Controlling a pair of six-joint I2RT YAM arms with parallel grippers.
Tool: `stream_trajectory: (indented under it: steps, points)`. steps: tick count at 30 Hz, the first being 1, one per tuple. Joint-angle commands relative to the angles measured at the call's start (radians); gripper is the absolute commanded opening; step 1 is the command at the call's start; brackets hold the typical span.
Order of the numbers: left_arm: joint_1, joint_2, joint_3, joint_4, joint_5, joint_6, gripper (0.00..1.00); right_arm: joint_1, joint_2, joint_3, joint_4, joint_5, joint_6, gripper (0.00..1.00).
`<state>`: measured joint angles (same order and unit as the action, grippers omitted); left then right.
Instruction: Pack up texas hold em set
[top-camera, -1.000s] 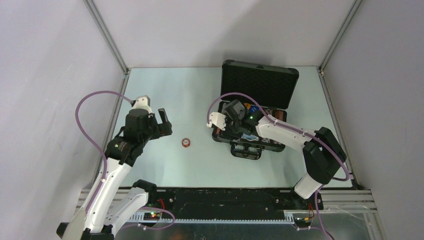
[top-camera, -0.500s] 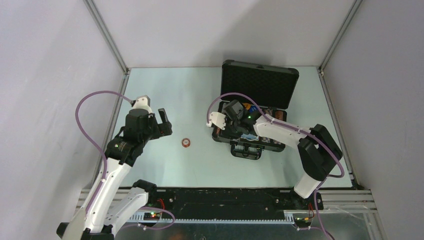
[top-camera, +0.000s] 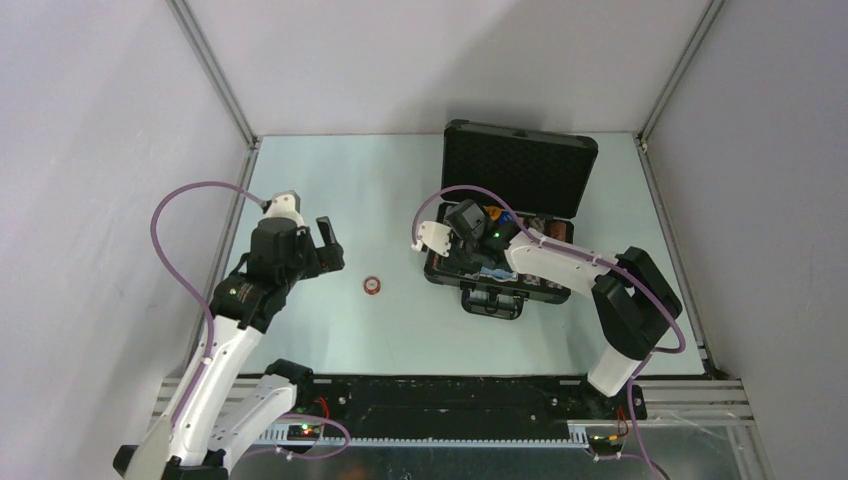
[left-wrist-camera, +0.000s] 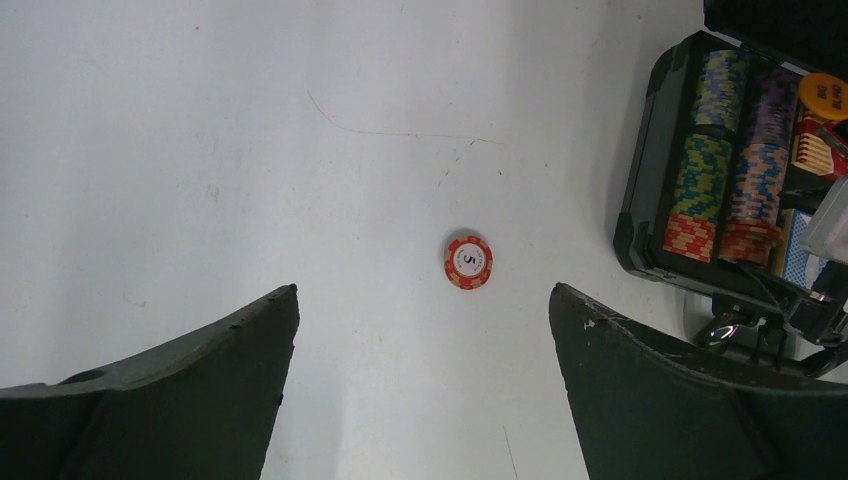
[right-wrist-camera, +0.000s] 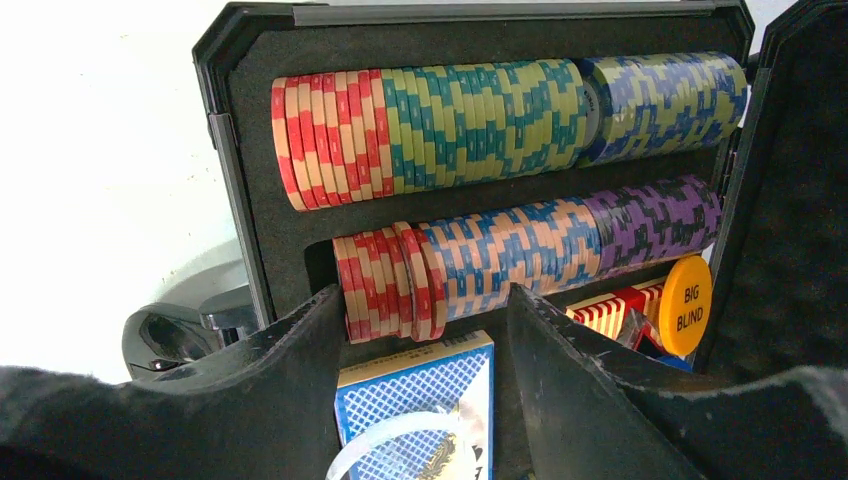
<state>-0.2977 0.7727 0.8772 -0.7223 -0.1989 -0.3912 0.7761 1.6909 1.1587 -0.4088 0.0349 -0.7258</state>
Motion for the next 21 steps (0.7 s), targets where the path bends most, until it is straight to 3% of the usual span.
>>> stream_trajectory:
  steps: [1,11,21]
  points:
    - [0.012,0.003,-0.006,0.003,0.005,0.019,1.0,-0.006,-0.007,0.001,0.069,0.049,-0.01,0.64]
    - [0.014,0.004,-0.007,0.004,0.009,0.018,1.0,-0.02,-0.066,0.001,0.024,-0.096,-0.005,0.61]
    - [0.015,0.006,-0.008,0.004,0.013,0.019,1.0,-0.028,-0.067,0.001,0.002,-0.122,-0.009,0.61]
